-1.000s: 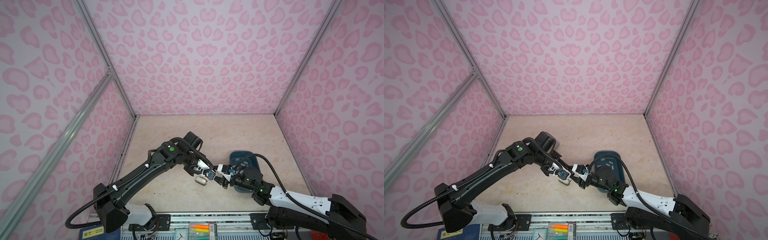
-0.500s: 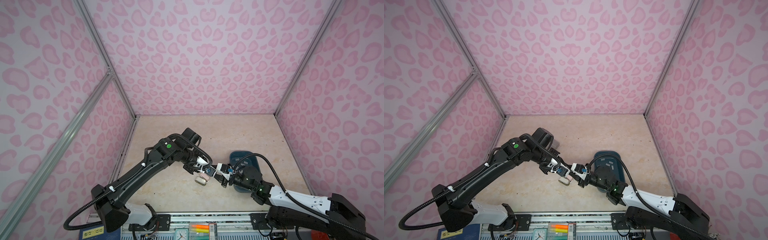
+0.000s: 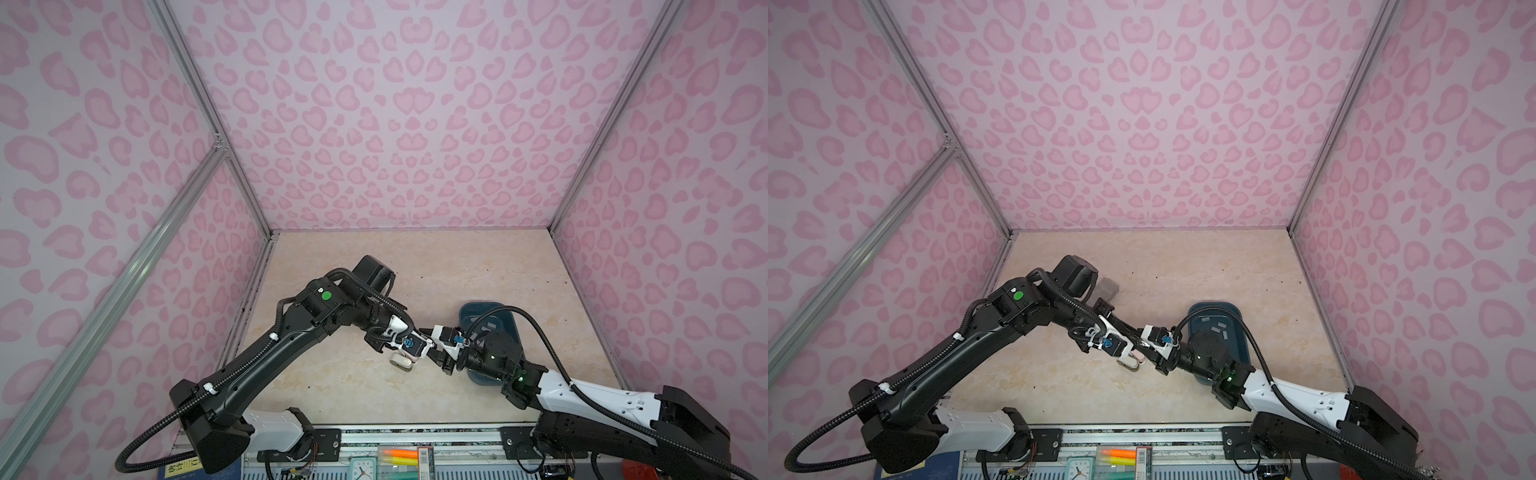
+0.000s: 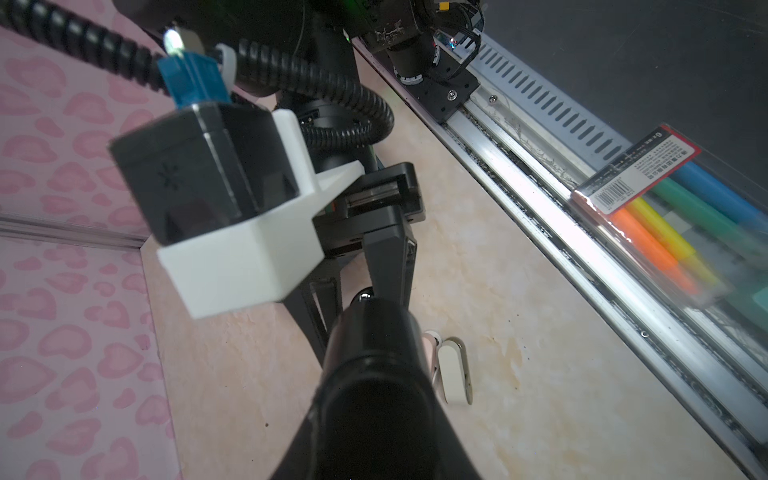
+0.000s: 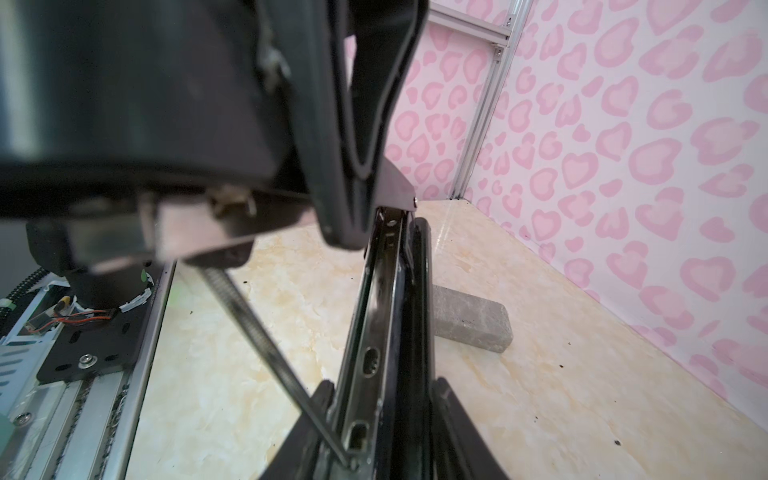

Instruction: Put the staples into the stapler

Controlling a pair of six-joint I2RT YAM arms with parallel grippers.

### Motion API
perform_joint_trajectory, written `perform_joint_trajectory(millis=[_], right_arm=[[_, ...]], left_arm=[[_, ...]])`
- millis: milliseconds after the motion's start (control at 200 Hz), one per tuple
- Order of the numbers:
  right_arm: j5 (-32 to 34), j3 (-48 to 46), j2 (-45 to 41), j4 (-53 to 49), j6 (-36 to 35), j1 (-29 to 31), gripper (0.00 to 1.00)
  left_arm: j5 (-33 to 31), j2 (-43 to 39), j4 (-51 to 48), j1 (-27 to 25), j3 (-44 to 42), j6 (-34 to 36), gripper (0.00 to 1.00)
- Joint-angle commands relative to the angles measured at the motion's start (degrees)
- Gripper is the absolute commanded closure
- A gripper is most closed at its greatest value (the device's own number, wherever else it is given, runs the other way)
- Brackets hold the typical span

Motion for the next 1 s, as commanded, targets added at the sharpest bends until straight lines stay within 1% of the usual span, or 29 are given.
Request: perform_joint_trajectory(millis=[0,110,300,400,465,540,595,685,810,935,995], right_arm=[[0.98,-0.37,0.00,1.13,1.09,-0.02,0.62],[1.02,-0.44,0.02,1.49,1.47,-0.04,0.62],[2.35,-0.44,-0.32,1.15,1.51,-0.04,0.73],[2.66,-0.62,-0.26,1.25,1.44,-0.06,0.77],[3.29,-0.62,-0.24,1.24,1.45,-0.10,0.80],[4.45,-0.87,-0.15,1.37,1.52,-0.10,0.83],[5.08,-1.21,-0.24,1.82,1.76,-0.24,0.85],[4.98,-1.75,-0.32,2.77,2.38,-0.59,0.88],[1.71,-1.85,-0.42,3.07,2.37,-0.91,0.93],[-0.09,-1.25,1.06,3.08,2.17,-0.97,1.00],[-0.81,-0.81,2.06,2.73,2.05,-1.00,1.00]], left_arm=[[6.50,0.50,0.03,-0.04,0.76,-0.16,0.96],[8.80,1.00,-0.04,-0.06,1.42,-0.27,0.96],[8.43,1.57,-1.11,-0.09,2.51,-0.54,0.96],[9.18,0.88,-1.27,1.23,2.68,-0.50,0.96],[12.94,0.41,-2.49,4.05,3.40,-0.10,0.96],[18.63,-0.46,-3.96,8.70,3.87,1.28,0.96],[21.53,-1.36,-3.95,11.70,3.35,1.78,0.96],[24.03,-2.53,-3.76,15.02,2.42,2.39,0.96],[28.56,-3.80,-2.98,18.72,0.96,3.43,0.96],[30.96,-4.15,-2.96,21.24,0.68,3.63,0.96],[32.32,-4.33,-2.91,22.56,0.44,3.64,0.96]])
